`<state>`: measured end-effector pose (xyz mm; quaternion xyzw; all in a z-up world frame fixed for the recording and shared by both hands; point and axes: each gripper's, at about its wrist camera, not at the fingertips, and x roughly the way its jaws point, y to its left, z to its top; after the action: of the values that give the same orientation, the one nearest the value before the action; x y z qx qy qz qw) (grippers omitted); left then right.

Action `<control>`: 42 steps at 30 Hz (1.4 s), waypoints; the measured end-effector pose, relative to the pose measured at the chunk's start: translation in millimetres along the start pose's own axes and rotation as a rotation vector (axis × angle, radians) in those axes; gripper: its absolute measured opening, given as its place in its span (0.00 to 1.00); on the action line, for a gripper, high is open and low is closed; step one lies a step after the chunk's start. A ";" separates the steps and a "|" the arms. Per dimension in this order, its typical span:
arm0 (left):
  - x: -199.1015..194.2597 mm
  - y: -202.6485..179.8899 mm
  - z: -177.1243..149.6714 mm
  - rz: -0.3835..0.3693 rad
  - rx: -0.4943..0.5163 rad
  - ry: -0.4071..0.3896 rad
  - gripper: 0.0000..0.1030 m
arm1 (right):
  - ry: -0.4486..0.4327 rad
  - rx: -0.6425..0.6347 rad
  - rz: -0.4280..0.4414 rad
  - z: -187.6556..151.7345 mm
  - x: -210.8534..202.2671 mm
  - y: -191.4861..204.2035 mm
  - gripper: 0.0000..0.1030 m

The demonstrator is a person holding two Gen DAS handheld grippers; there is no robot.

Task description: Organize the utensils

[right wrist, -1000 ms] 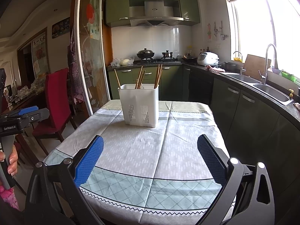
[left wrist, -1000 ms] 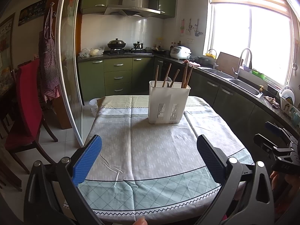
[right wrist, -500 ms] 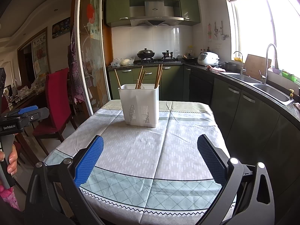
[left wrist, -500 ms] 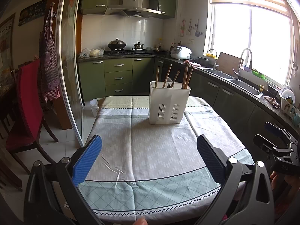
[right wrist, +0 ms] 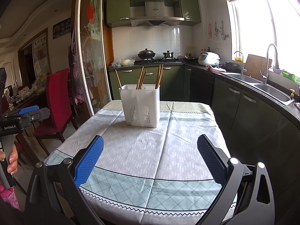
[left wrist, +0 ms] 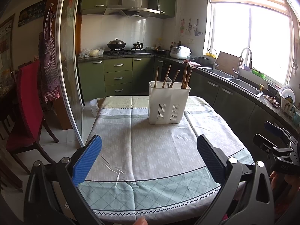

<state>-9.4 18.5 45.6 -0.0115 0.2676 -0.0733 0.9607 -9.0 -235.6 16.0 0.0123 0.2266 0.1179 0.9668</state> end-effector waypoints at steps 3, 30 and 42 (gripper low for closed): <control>1.2 0.4 0.8 0.000 -0.003 0.005 0.94 | 0.000 0.001 0.000 -0.1 0.0 0.2 0.96; 8.2 -0.3 -2.1 -0.018 0.016 0.005 0.94 | 0.005 0.003 0.007 -2.3 3.2 -0.4 0.96; 10.1 3.0 0.8 0.041 0.007 0.011 0.94 | 0.007 0.004 0.008 -2.5 4.3 -1.1 0.96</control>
<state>0.0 20.0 41.0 -0.0023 0.2727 -0.0544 0.9606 -6.1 -235.7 11.8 0.0146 0.2303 0.1212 0.9654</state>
